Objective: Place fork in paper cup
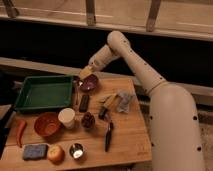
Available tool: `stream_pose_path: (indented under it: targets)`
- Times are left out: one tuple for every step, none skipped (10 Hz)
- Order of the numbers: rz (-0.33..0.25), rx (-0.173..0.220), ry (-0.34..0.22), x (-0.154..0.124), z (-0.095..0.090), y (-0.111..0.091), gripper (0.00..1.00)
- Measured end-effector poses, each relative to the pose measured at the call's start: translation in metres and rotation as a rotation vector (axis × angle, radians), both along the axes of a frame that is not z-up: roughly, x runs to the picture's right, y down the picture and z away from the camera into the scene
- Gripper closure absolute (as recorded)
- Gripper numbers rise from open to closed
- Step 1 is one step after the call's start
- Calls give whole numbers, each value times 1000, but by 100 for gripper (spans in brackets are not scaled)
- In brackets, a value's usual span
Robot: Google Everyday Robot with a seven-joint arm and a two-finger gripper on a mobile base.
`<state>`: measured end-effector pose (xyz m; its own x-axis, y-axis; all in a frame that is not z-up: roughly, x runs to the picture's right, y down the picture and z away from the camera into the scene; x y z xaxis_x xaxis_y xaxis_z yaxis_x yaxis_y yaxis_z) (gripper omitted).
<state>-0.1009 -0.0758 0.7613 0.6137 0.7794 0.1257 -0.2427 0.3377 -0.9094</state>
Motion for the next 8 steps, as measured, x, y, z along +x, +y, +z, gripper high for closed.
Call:
stream_pose_path:
  targets:
    - [-1, -1, 0, 0, 1, 1, 83]
    - [-2, -1, -1, -1, 1, 1, 83]
    - [-4, 3, 1, -2, 0, 2, 83]
    - [-5, 23, 9, -3, -2, 3, 83]
    - [-2, 57, 22, -6, -8, 6, 83]
    - [3, 83, 38, -9, -16, 10, 83]
    - [4, 101, 44, -13, -22, 12, 83]
    - [1, 117, 51, -18, -27, 15, 83]
